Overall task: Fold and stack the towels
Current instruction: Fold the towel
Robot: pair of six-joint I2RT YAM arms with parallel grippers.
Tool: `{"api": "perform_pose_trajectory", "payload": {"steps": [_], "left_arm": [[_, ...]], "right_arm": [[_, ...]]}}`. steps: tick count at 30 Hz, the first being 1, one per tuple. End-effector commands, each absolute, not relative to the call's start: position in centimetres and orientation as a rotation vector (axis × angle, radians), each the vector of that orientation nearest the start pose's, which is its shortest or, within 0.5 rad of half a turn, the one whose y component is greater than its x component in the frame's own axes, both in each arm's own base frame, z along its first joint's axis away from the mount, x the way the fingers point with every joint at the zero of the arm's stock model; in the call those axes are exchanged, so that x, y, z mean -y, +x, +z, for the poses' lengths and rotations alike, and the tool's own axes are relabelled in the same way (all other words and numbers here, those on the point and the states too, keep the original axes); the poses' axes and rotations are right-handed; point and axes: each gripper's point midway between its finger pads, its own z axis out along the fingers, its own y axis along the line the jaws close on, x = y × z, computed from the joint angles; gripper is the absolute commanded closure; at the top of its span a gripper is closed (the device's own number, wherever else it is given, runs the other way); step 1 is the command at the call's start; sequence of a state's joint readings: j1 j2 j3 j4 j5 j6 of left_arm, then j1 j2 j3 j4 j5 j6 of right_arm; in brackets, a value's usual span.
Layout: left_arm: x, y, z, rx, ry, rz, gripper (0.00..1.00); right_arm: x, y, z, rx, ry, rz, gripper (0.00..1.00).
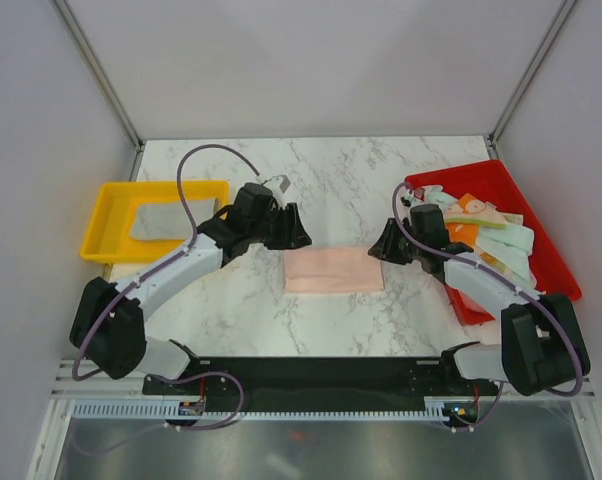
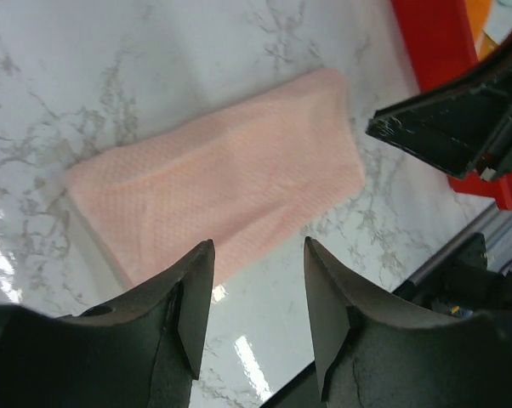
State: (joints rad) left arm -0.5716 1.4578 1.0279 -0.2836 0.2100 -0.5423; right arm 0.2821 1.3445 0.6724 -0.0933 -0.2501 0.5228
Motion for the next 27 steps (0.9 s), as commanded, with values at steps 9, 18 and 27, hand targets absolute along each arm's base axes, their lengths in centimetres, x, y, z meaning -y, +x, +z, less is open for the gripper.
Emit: {"api": "perform_pose_trajectory", "payload": {"steps": [9,18,27], "left_arm": [[25.3,24.3,5.7,-2.604,0.132,-0.730,0.49],[23.3,24.3,4.2,-2.674,0.015,-0.636,0.48],[22.7,26.6,9.3,-2.589,0.030,-0.600,0.32]], "right_arm": [[-15.7,25.9,3.6,-2.503,0.137,0.740,0.62],[-14.9,25.2,2.0,-2.519,0.138,0.692,0.62],[-16.8,25.8,7.6,-2.413,0.050,0.837,0.58]]}}
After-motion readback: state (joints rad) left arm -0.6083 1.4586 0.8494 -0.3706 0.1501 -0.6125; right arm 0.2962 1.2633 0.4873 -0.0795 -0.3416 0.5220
